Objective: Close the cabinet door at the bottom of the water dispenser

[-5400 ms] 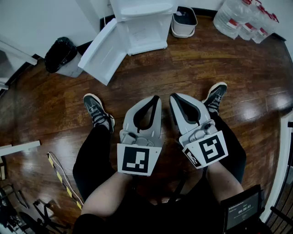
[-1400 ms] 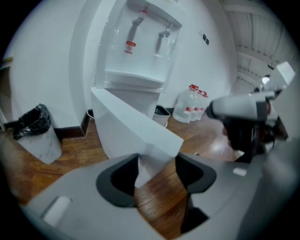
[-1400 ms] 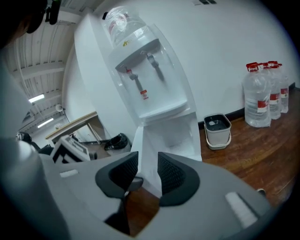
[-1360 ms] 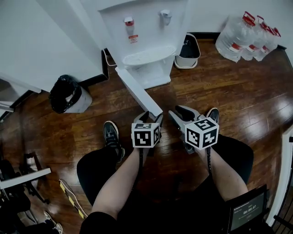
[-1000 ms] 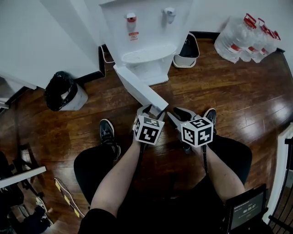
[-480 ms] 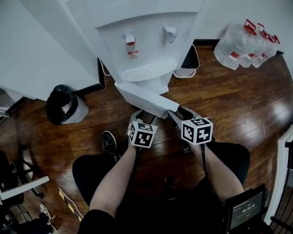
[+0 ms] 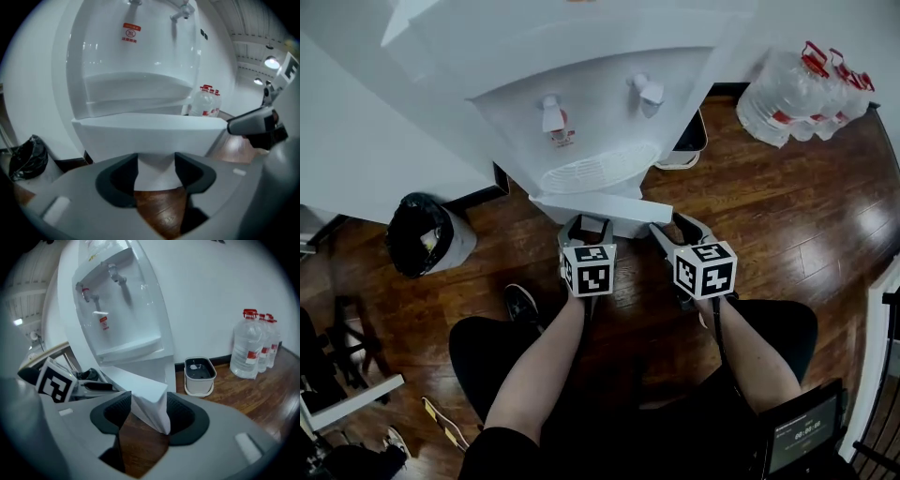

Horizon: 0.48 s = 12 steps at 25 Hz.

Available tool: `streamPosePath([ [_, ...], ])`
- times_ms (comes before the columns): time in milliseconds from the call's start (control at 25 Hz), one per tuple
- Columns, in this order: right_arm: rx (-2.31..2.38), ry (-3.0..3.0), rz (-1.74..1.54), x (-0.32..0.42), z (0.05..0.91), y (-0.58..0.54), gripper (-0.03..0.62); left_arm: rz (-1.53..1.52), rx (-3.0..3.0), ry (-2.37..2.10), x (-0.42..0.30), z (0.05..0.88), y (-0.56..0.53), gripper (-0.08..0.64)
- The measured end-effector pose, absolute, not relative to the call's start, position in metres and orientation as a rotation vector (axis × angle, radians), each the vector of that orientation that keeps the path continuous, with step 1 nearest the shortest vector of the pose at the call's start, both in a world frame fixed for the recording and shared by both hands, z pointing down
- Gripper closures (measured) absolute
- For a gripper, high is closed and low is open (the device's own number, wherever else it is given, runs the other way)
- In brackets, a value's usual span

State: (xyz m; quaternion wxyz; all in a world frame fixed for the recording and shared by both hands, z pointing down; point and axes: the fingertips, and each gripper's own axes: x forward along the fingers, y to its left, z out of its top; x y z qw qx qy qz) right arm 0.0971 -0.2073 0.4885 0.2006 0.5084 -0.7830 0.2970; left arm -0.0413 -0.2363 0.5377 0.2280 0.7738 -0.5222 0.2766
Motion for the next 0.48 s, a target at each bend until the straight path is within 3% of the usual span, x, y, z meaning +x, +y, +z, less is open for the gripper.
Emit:
streamPosePath([
  [240,1.309,-2.015,0.701,0.097,0.541,-0.226,0.264,0.757,2.111,-1.462,-0.04,0.54,-0.246,0.314],
  [480,1.332,-1.973,0.6,0.096,0.55,-0.257,0.262,0.621,1.915,-1.461,-0.051,0.543,-0.247,0.308],
])
